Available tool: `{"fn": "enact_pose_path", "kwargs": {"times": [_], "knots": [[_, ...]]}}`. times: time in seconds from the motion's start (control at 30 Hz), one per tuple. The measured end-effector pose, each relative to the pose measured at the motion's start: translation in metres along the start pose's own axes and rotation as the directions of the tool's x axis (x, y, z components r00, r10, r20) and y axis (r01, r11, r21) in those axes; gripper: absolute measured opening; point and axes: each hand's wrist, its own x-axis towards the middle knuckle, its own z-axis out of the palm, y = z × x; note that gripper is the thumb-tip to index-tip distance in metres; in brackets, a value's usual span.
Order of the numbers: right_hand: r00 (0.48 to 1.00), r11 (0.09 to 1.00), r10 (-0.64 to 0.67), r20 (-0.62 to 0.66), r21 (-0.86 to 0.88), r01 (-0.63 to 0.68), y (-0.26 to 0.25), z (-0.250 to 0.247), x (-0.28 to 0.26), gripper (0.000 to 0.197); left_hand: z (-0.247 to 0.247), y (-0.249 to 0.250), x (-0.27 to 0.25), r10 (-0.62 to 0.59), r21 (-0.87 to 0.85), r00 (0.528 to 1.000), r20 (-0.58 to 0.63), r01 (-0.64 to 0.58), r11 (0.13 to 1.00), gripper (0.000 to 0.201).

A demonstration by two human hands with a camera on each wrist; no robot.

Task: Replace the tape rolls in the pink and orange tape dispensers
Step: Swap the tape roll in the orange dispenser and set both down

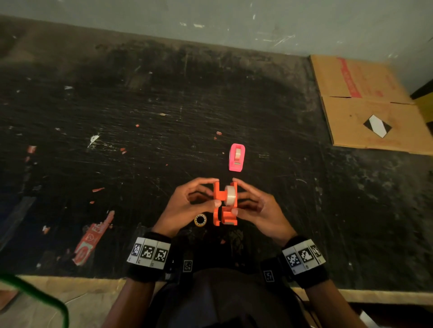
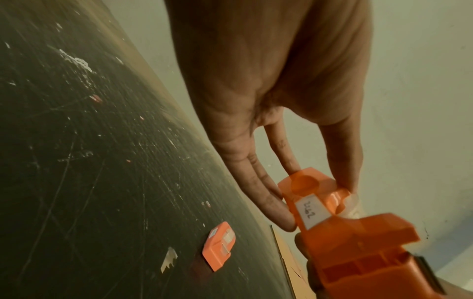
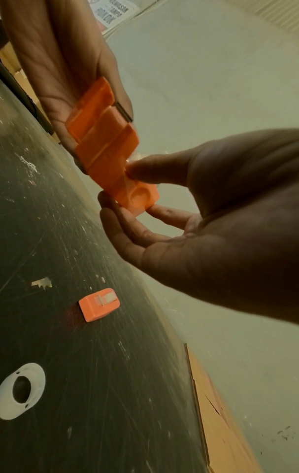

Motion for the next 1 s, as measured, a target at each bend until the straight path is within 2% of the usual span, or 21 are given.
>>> {"fn": "enact_pose_path", "kwargs": {"times": [0.27, 0.6, 0.8, 1.0], "knots": [[0.999, 0.997, -0.029, 0.036, -0.072, 0.032, -0.0007, -0.0008, -0.0009, 0.081, -0.0002, -0.0043, 0.0018, -0.003, -0.035, 1.0, -0.016, 0.002, 0.999, 0.054], [1.0, 1.0, -0.017, 0.012, 0.004, 0.017, -0.0011, 0.0016, 0.0009, 0.079, -0.0016, -0.0074, 0.0023, -0.009, -0.051, 1.0, -0.013, 0.008, 0.999, 0.054], [0.999, 1.0, -0.023, 0.022, 0.001, 0.023, -0.0016, 0.005, 0.0015, 0.079, 0.0018, -0.0075, 0.0031, 0.053, -0.044, 0.999, -0.002, -0.053, 0.998, 0.057], [0.999, 0.999, -0.032, 0.024, 0.001, 0.032, -0.0043, 0.0063, 0.0027, 0.079, 0.0031, -0.0092, 0.0051, 0.06, -0.074, 0.998, -0.004, -0.06, 0.995, 0.059]]}}
